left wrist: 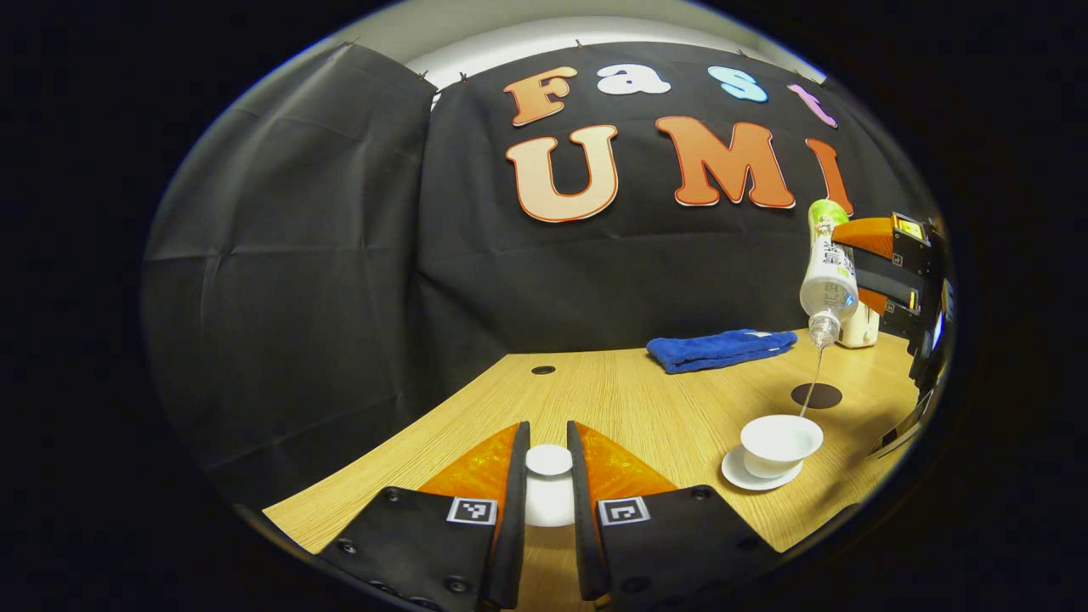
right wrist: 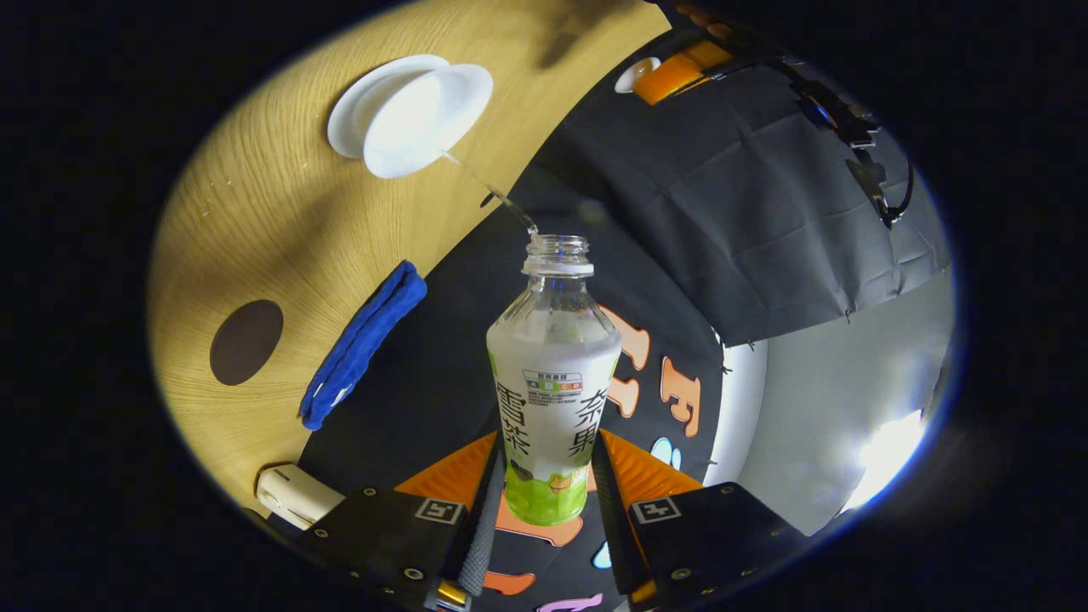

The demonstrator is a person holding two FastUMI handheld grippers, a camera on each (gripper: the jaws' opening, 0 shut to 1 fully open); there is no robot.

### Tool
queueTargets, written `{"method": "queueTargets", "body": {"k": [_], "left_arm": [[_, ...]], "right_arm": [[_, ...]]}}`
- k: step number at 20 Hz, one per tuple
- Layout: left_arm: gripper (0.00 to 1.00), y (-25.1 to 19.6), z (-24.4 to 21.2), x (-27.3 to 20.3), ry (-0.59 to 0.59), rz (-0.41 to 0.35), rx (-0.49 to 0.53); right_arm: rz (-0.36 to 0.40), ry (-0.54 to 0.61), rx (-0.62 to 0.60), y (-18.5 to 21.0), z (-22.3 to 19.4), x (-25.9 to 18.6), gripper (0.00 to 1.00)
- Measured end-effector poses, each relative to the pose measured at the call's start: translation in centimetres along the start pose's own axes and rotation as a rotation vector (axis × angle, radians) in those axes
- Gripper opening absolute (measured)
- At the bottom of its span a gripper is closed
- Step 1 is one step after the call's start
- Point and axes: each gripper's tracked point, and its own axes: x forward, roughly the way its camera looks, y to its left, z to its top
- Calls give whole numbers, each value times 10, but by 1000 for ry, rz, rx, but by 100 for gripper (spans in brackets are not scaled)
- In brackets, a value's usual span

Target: Open the teacup lid with one hand, grasp the water bottle and pour water into the teacup with the other hand; after pouring, place the water bottle on the coaster and then close the teacup lid.

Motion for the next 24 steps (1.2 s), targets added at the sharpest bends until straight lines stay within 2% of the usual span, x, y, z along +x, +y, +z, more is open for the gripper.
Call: {"method": "queueTargets", "body": {"k": [3,5,9,10,11,12,14,16,17,20,23,24], "left_arm": [[29,-2,0,-1,0,-7,4],[29,-3,-2,-1,4,-8,6],[29,-6,0,-2,3,-15,4],[26,-6,1,-3,2,-17,0],[26,-7,0,-3,2,-19,-4],[29,-9,0,-3,2,-20,-6],[29,-12,2,-2,4,-26,-8],[27,-16,4,-4,2,-31,-13],[29,-17,4,-3,0,-33,-16],[29,-23,6,-2,4,-43,-23],[29,-30,7,0,9,-51,-20],[29,-33,9,-1,7,-53,-17]], "right_arm": [[28,-35,17,12,20,-6,55],[32,-58,15,14,31,-8,58],[43,-70,25,21,37,-9,57],[48,-69,36,22,38,-9,58],[55,-67,57,24,40,-10,60],[67,-67,81,27,41,-12,55],[73,-67,111,29,46,-14,57],[119,-57,200,42,47,-16,57],[149,-50,256,50,48,-18,57],[202,-12,376,58,49,-20,58],[234,49,622,69,42,-17,56],[226,74,698,69,37,-15,59]]}}
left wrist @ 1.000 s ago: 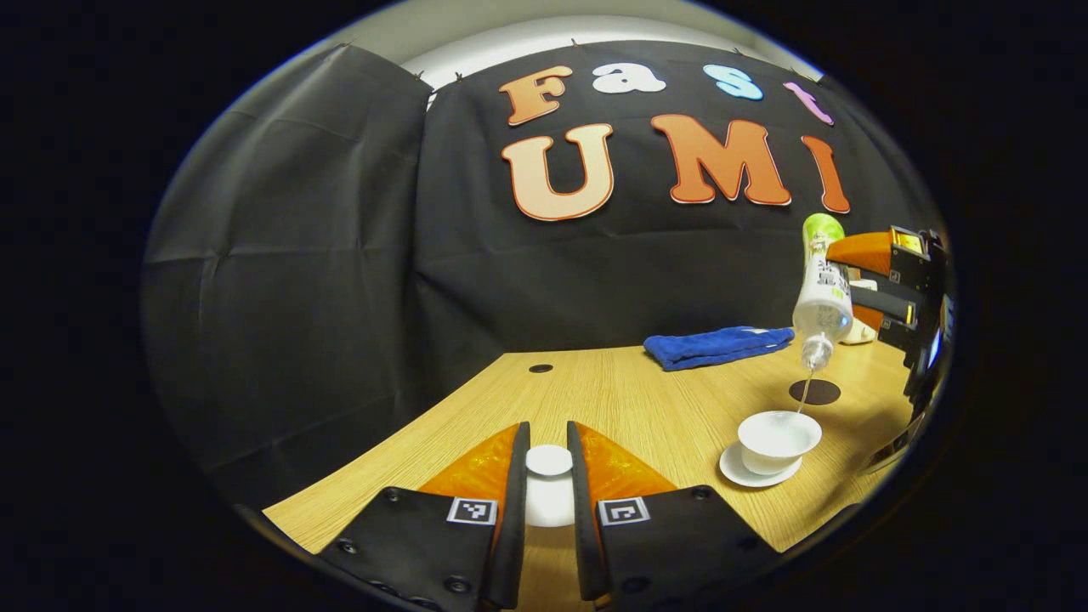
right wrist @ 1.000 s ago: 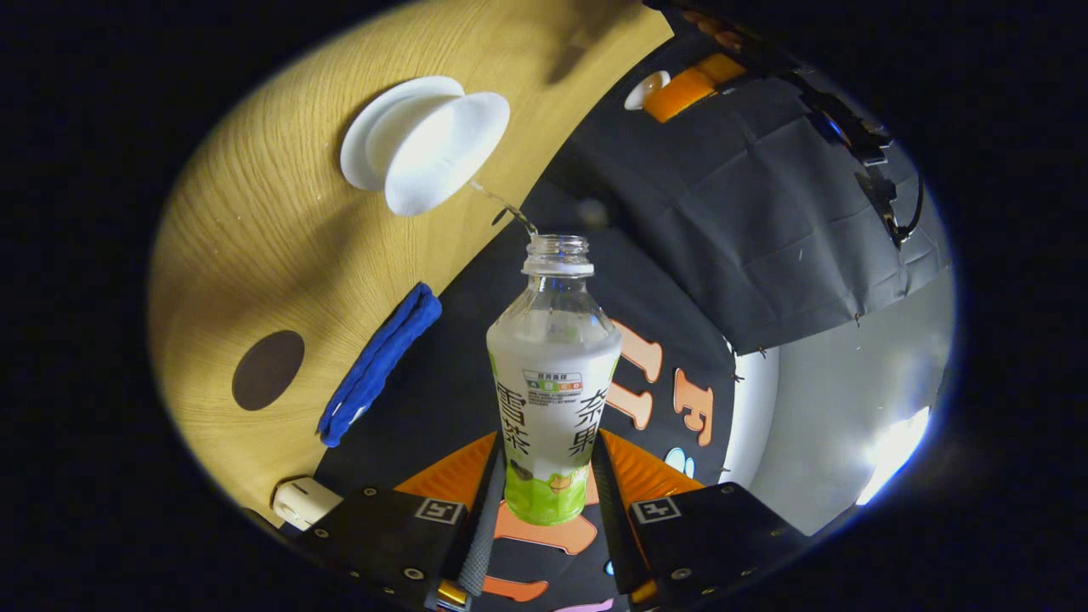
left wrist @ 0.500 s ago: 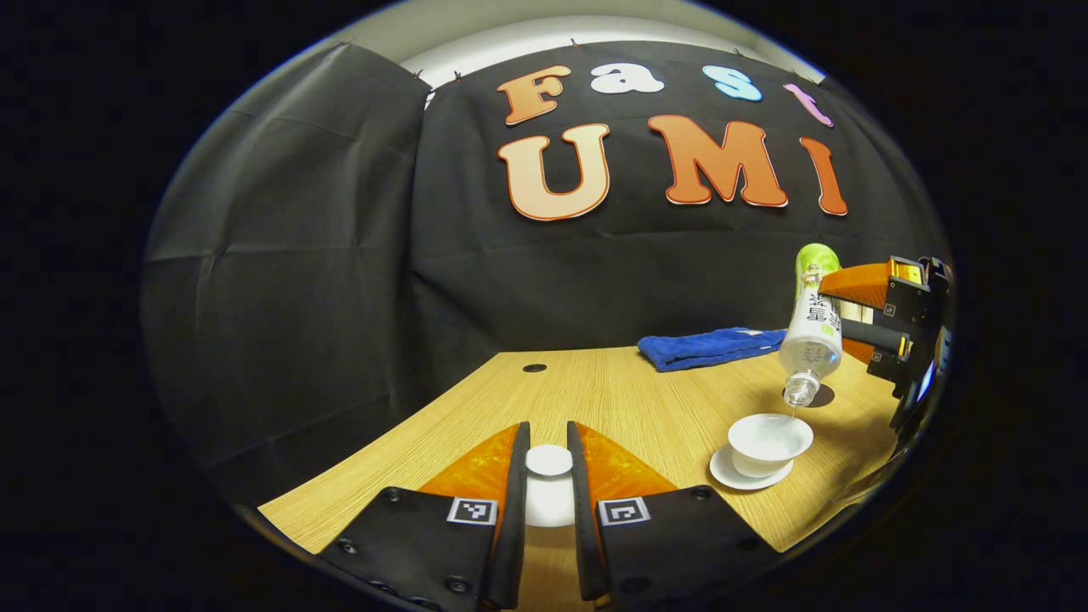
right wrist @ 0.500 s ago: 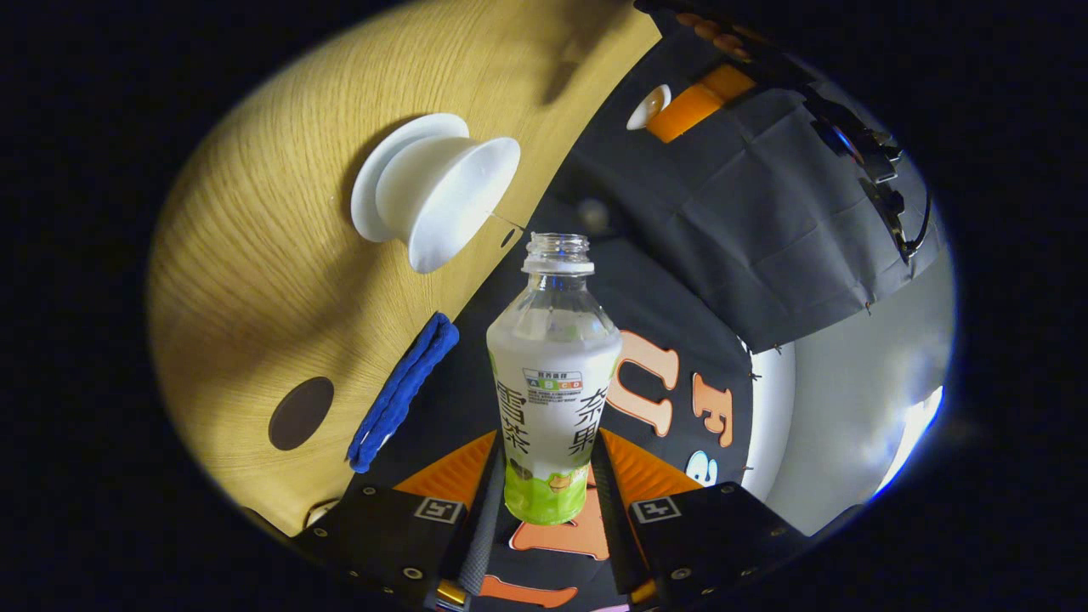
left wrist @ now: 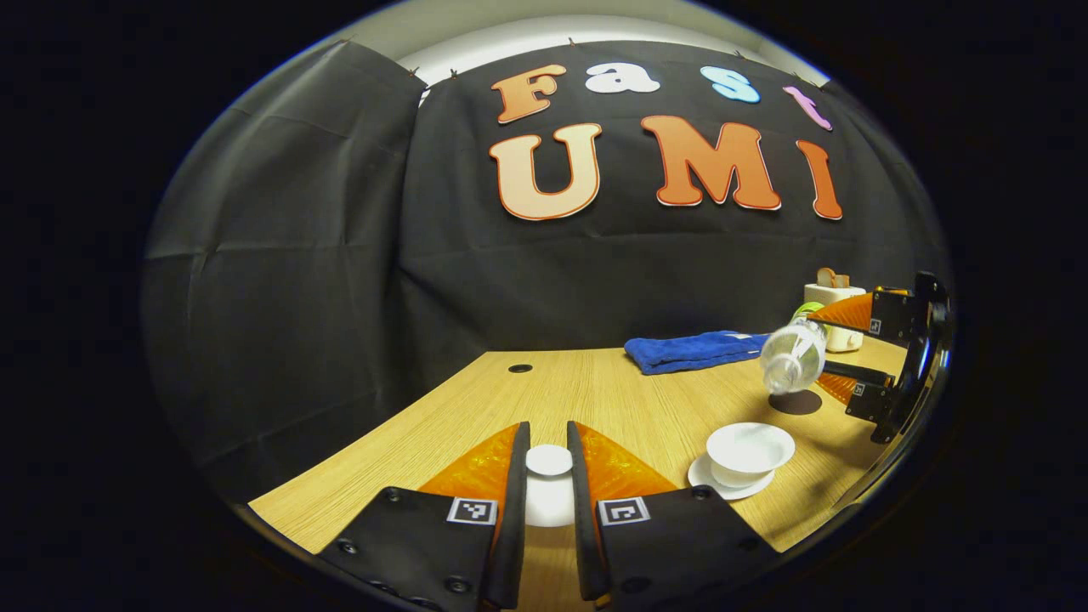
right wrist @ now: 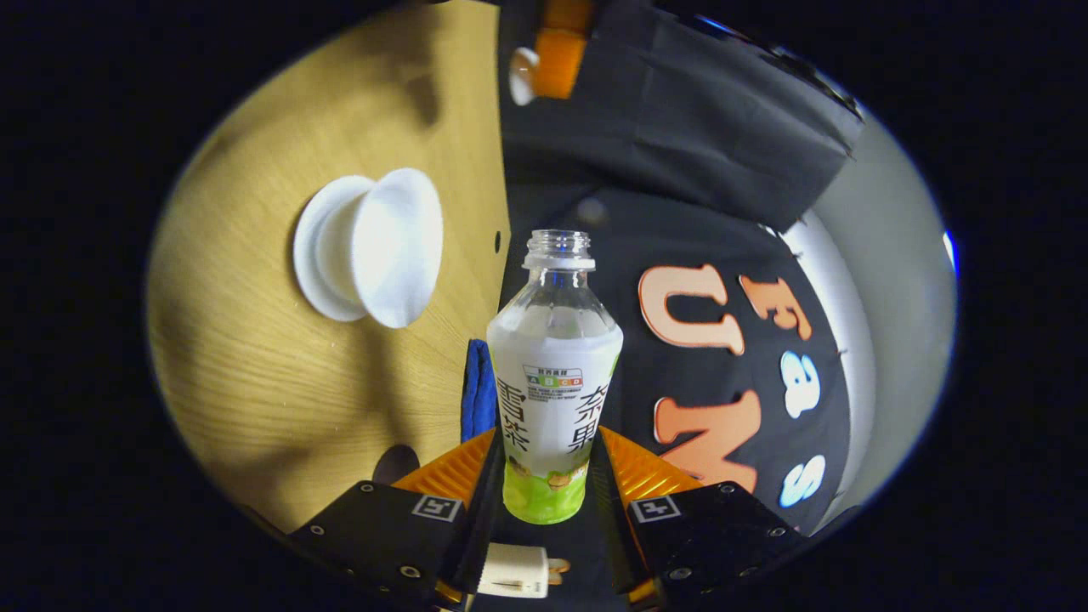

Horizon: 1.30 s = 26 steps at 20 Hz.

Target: Open the teacup lid with one hand, grasp the water bottle and pour water into the teacup with the other hand; after pouring, place the water bottle on the coaster and then close the teacup lid.

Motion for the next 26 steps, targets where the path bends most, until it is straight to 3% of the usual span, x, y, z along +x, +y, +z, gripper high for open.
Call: {"method": "queueTargets", "body": {"k": [3,7,16,21,26], "left_arm": [[29,-7,7,-1,-8,-7,9],[27,-21,23,-3,-54,-24,2],[29,-45,25,-2,-57,-47,18],[29,-49,24,-1,-49,-47,18],[29,-56,21,-1,-42,-59,13]], "right_arm": [[-58,52,220,-37,-18,3,58],[-98,129,491,-58,-50,11,58],[-18,255,1179,-24,-112,15,58],[35,304,1362,4,-125,14,58],[83,316,1441,14,-120,16,58]]}}
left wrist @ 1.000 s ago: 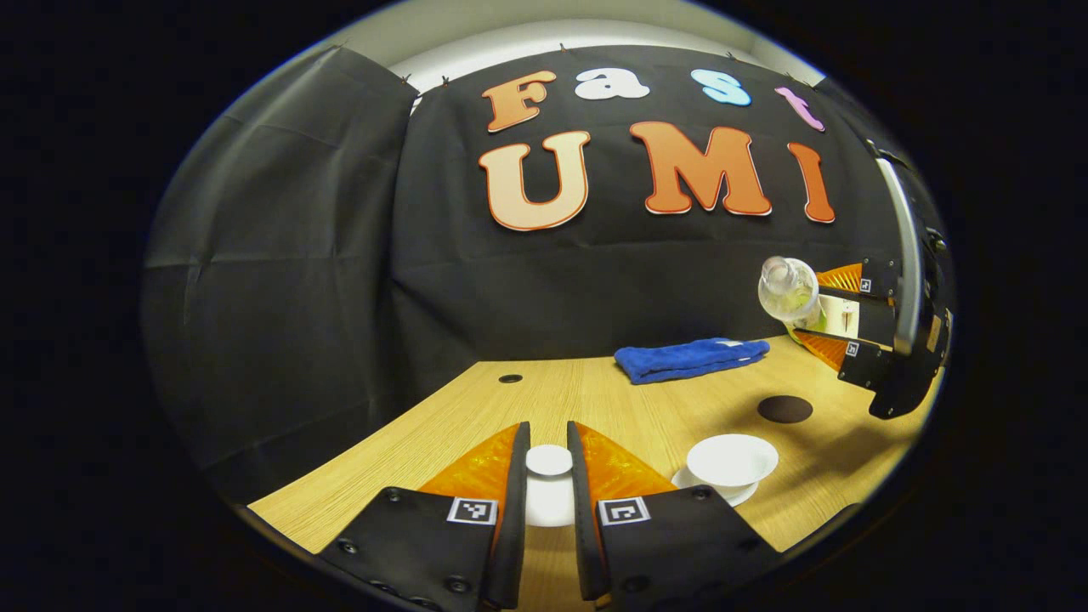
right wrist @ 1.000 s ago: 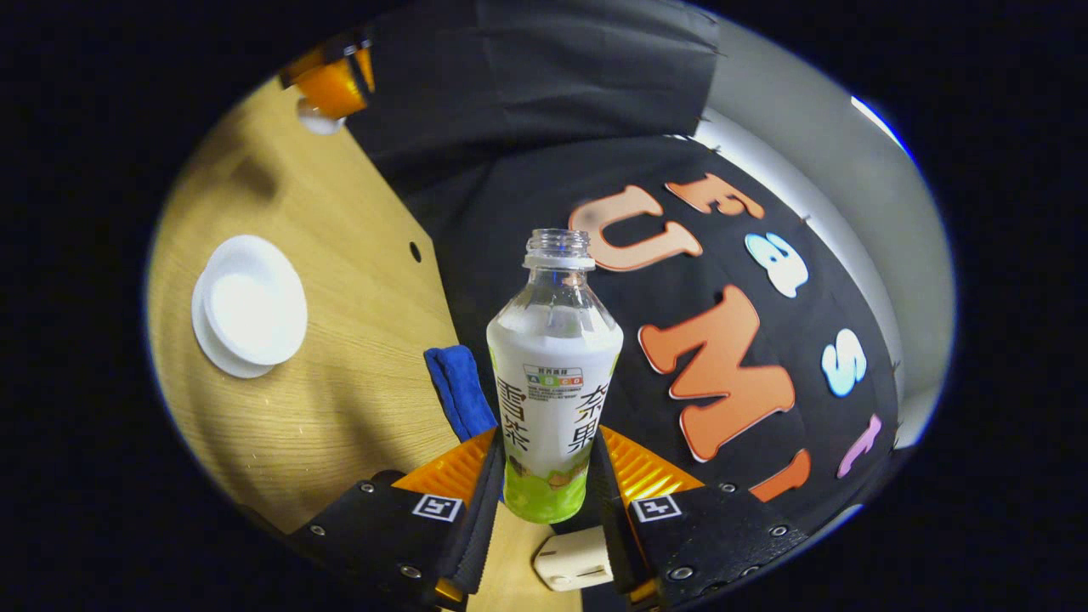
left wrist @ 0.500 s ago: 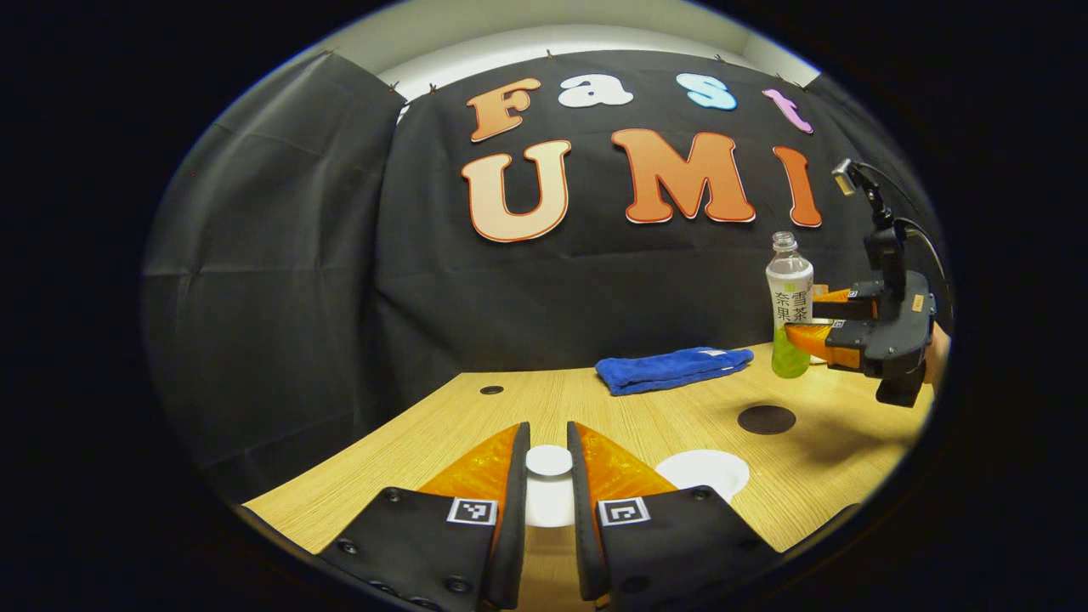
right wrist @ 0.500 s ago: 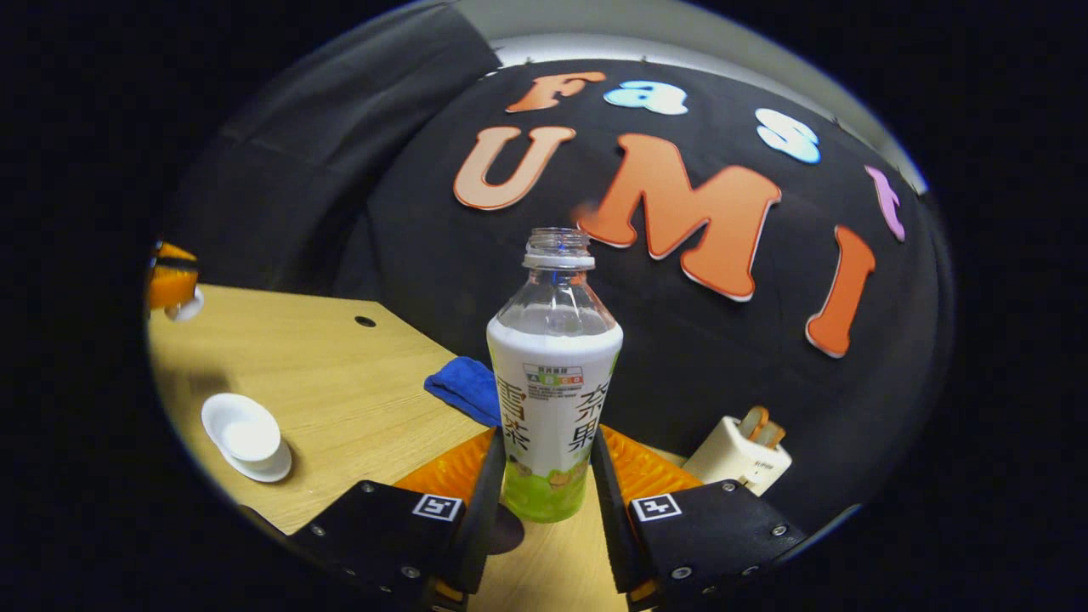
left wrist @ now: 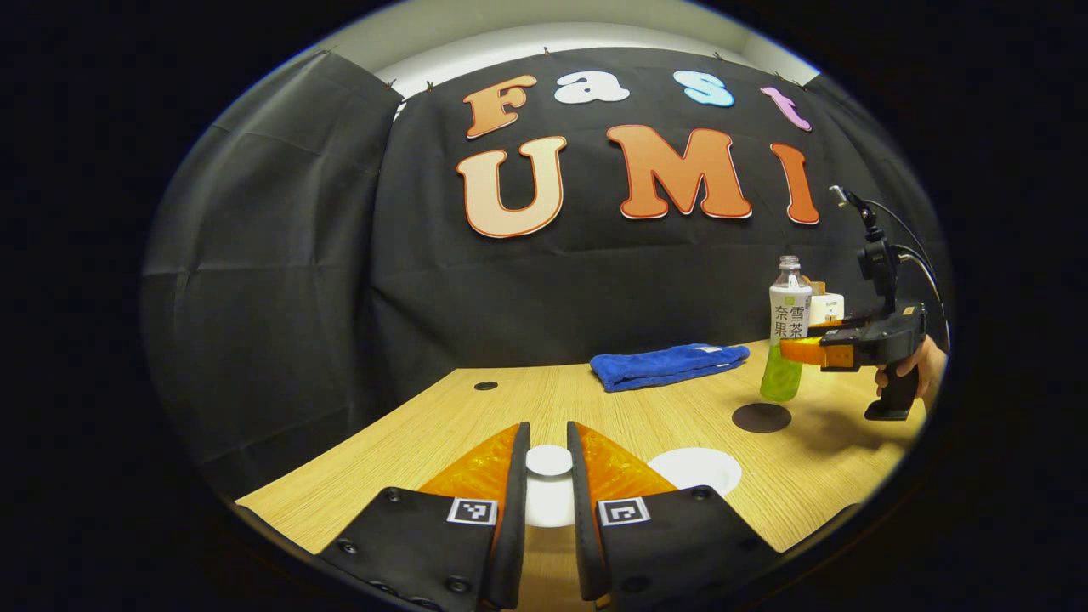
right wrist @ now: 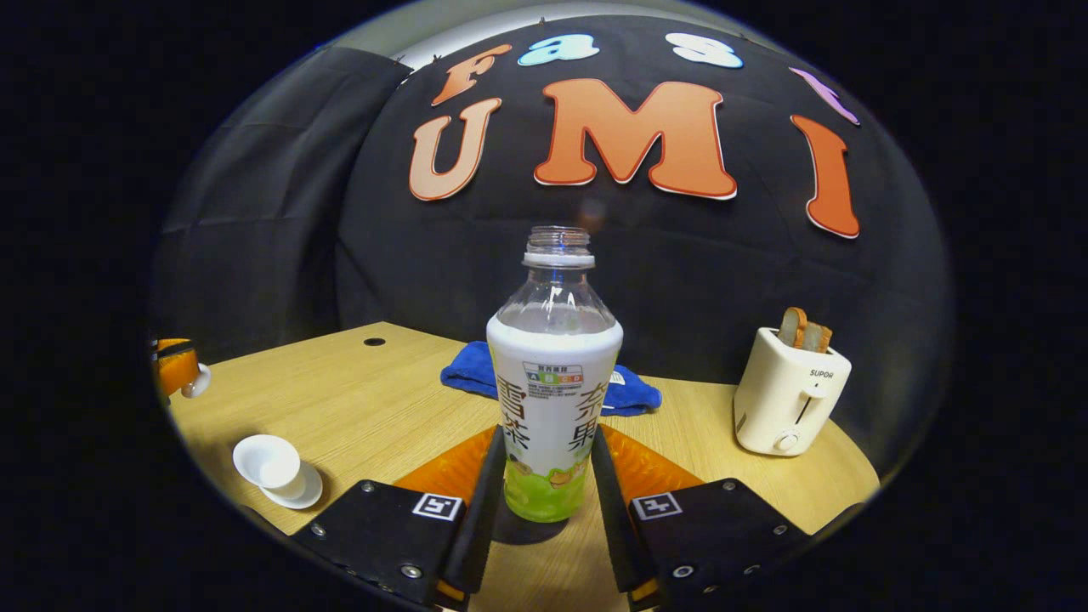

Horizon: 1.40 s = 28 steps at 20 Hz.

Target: Open the teacup lid with one hand, grasp the water bottle and pour water into the teacup with the other hand; after pouring, place the water bottle on the coaster and then close the teacup lid.

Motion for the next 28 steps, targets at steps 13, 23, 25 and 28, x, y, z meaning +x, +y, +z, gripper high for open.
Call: {"method": "queueTargets", "body": {"k": [13,23,25,28], "left_arm": [[29,-41,-1,18,5,-97,-106],[29,-99,-13,37,31,-229,-188],[29,-105,-17,39,43,-240,-179],[29,-113,-27,42,63,-248,-160]], "right_arm": [[47,55,37,20,-28,7,58],[72,72,37,20,-39,0,66],[76,56,24,19,-36,-7,70],[60,21,20,14,-29,-17,73]]}}
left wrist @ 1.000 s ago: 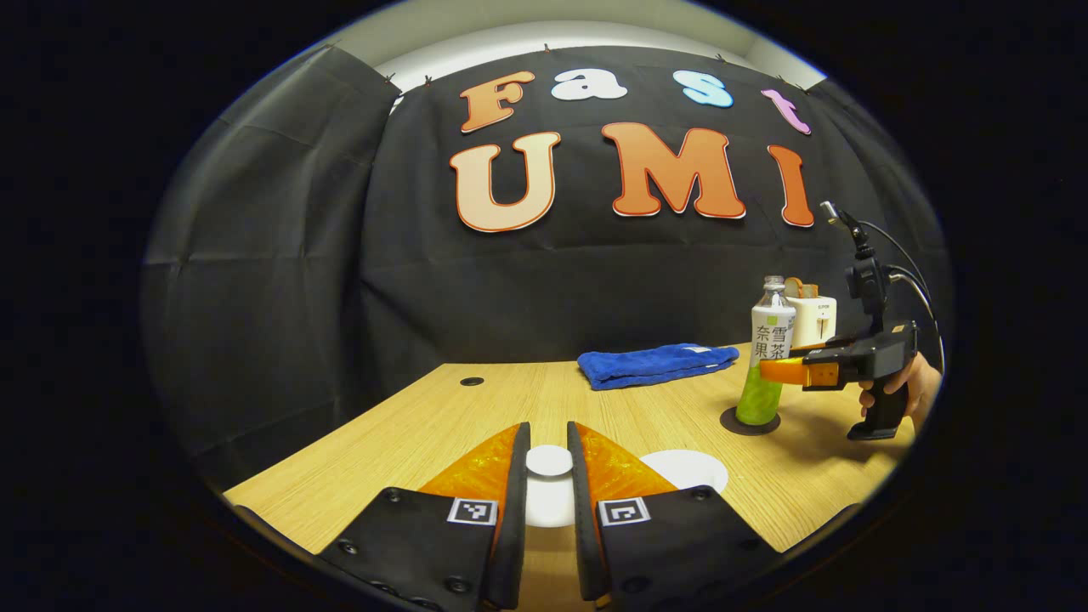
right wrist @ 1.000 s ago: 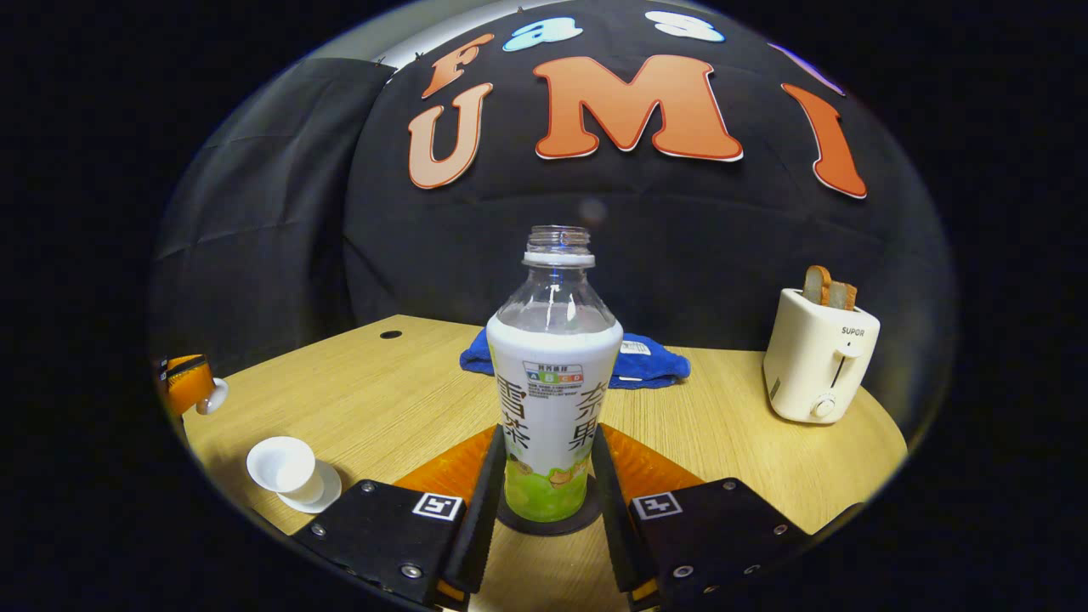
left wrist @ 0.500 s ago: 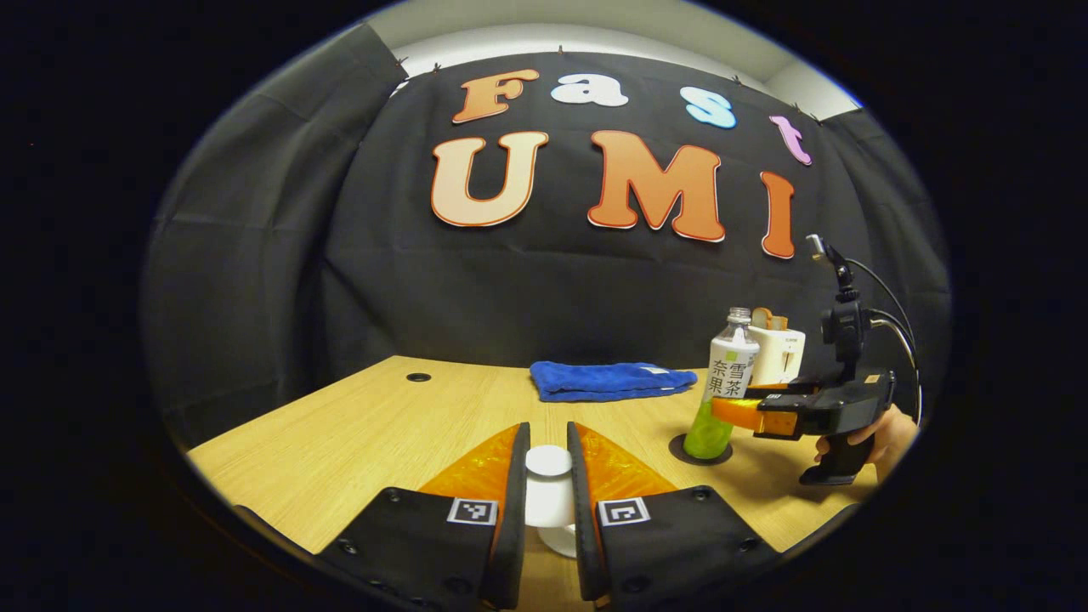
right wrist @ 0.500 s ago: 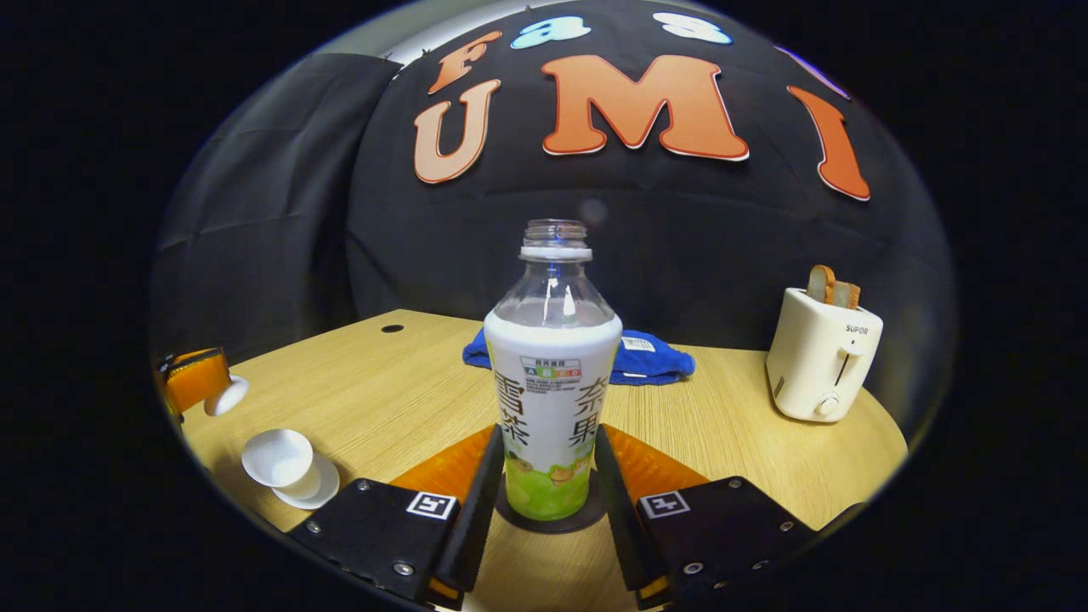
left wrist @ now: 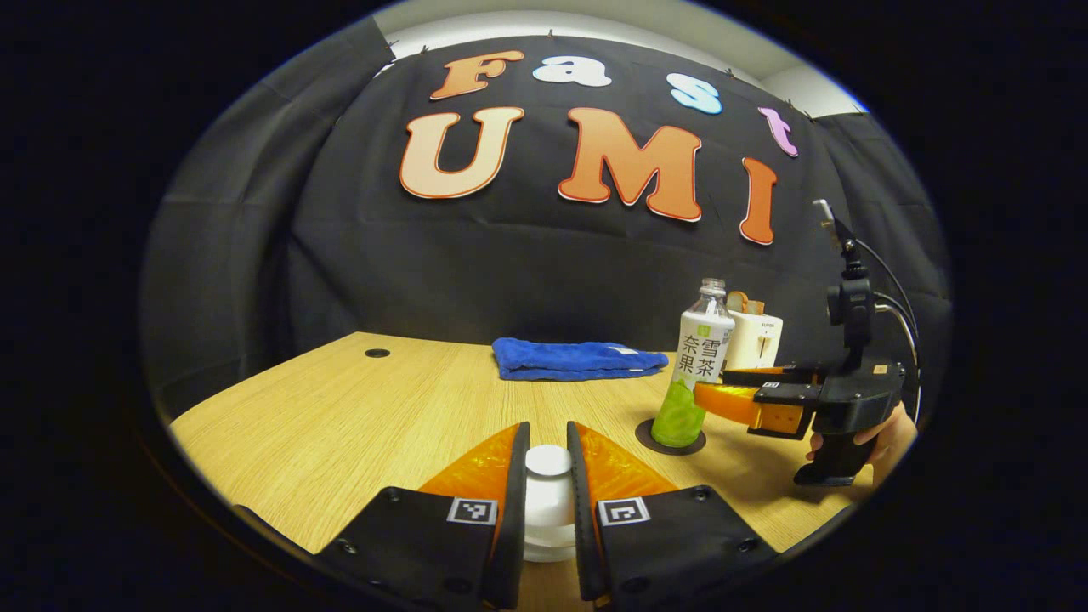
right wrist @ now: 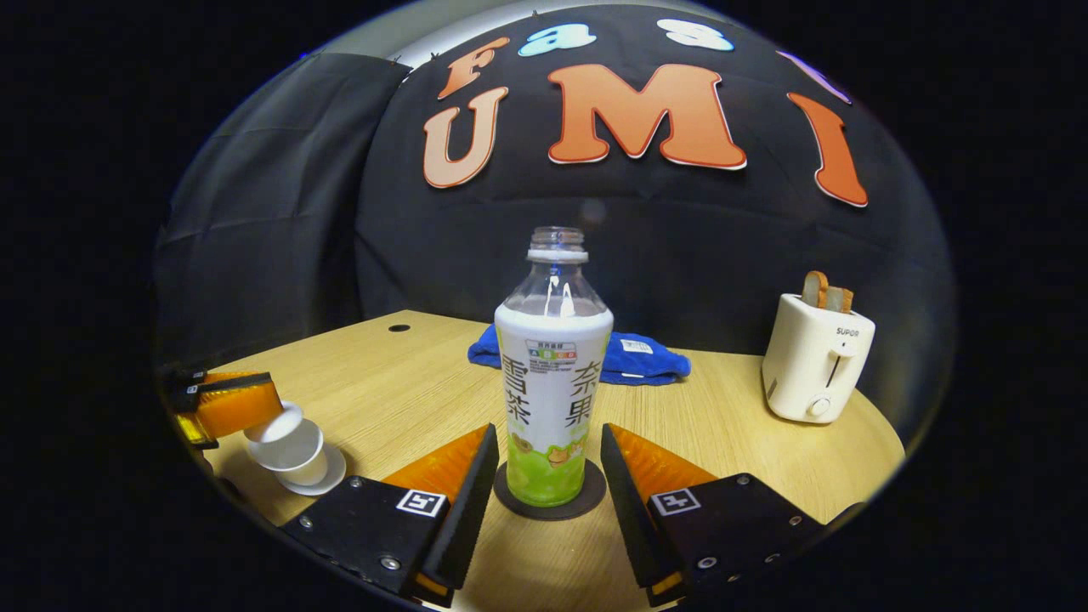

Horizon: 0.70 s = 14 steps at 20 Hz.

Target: Open the teacup lid with one hand, grasp the water bottle and pour water into the teacup with the other hand; after pouring, place the water bottle on the coaster and then close the teacup lid.

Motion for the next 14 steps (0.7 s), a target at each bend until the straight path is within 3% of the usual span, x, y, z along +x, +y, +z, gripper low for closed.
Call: {"method": "queueTargets", "body": {"k": [7,14], "left_arm": [[29,-2,-17,2,64,19,34],[35,-1,-17,0,77,24,55]], "right_arm": [[-18,-61,20,-9,18,-30,77],[-29,-120,11,-15,34,-60,88]]}}
